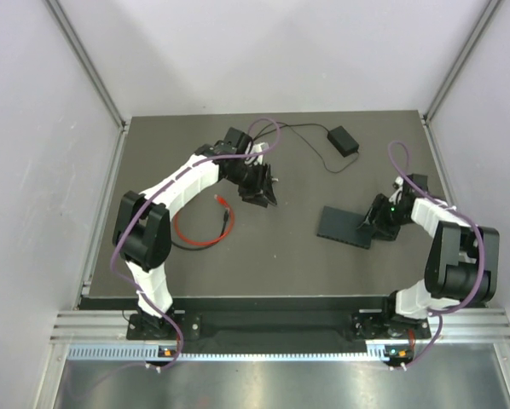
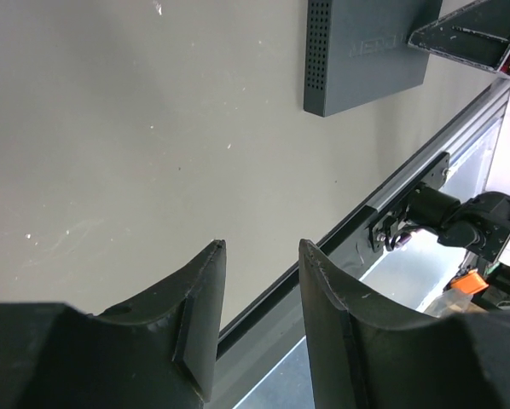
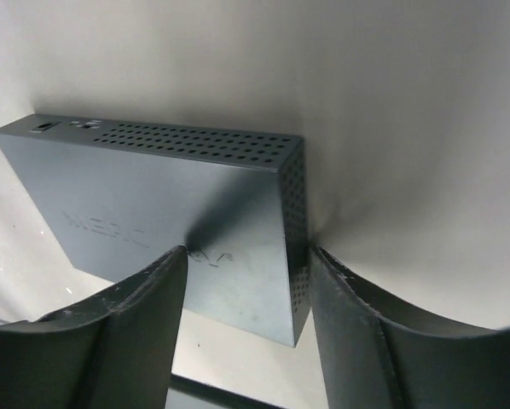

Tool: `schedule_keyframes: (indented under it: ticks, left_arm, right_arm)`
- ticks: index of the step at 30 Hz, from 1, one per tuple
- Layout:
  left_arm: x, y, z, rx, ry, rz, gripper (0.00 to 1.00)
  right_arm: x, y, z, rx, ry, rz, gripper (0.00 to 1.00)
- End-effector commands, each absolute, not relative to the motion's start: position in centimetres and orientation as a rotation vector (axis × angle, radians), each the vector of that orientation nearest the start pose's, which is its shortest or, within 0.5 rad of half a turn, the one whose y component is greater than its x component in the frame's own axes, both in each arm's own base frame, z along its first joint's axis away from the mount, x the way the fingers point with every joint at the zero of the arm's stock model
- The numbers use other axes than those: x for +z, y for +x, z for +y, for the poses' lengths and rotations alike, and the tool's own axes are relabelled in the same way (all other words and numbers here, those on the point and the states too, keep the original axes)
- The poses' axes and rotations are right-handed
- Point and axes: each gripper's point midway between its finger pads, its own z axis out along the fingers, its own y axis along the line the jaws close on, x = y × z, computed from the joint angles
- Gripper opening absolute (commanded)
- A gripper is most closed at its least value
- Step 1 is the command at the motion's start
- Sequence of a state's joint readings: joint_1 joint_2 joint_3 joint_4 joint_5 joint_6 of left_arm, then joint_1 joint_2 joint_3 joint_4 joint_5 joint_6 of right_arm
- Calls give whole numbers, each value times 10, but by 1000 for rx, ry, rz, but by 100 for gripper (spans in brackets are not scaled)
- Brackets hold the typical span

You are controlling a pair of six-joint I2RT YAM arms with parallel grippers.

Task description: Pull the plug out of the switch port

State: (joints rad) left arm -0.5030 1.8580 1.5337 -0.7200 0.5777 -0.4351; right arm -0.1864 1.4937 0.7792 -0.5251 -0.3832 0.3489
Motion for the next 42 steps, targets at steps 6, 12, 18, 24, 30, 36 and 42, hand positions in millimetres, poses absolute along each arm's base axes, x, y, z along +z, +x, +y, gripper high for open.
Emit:
schedule_keyframes:
  ticks: [6,12,18,24,30,36,42]
  left_arm:
    - [153,312,-288,-997,338,2709,45]
    - [149,305,-279,-952,332,2725,45]
    - [149,303,-275,-933,320,2727,45]
    - [149,305,-279,-953,297,2726,45]
    - [149,305,-280,-966,284,2726,45]
    - [146,300,-280,-982,271,2736,45]
    - [150,302,-278,-962,286,2723,45]
  right_arm:
    - [30,313,60,567,460,2688,49]
    - [25,340,75,457,330,2741,46]
    - [27,359,77,411,258,2746,46]
    - [31,368,91,456,206,2740,46]
    - [35,379,108,469,152,2732,46]
    - [34,392,118,469,128,2734,46]
    - [38,389,121,455,136,2752,46]
